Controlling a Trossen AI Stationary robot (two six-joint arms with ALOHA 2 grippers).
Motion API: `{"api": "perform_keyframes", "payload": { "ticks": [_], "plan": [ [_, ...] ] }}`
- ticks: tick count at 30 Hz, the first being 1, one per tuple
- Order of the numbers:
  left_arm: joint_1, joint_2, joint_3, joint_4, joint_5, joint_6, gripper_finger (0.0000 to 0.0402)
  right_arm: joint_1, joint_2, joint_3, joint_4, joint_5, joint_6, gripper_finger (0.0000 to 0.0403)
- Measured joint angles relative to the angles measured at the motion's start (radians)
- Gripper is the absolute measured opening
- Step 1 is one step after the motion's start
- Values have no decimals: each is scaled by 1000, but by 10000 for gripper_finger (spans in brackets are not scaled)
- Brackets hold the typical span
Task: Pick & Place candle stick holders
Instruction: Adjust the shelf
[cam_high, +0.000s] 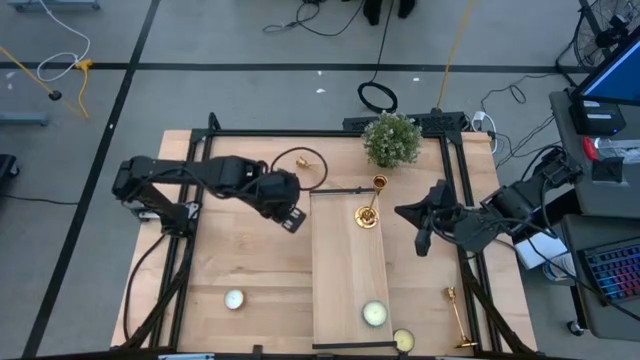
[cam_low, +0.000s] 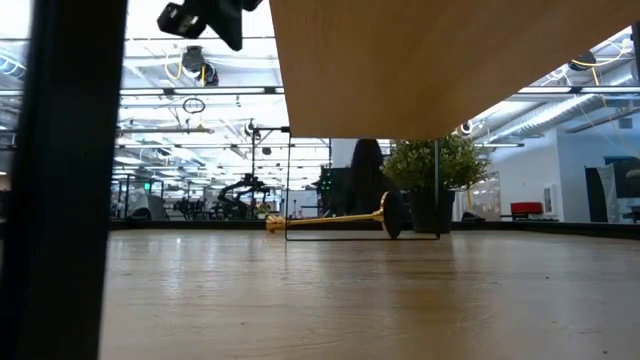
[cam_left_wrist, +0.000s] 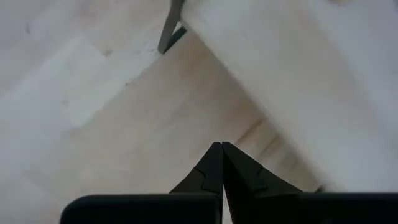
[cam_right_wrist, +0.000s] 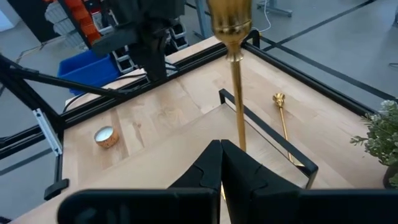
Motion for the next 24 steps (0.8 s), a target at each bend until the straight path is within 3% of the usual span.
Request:
{"api": "perform_keyframes", "payload": {
  "ticks": [2,6,12,17,24],
  "plan": [
    [-9,0,0,-3,-11,-120,4,6,0,0,1,0,0,0],
    [-16,0,-41,41,-32,-211,4,15,0,0,0,3,0,0],
    [-5,0,-216,187,77,-264,4,35,0,0,0,3,1,0],
    [-27,-6,-370,477,111,-297,2,54,0,0,0,4,13,0],
    [-59,-8,-415,573,128,-318,2,62,0,0,-3,8,26,0]
  ]
}}
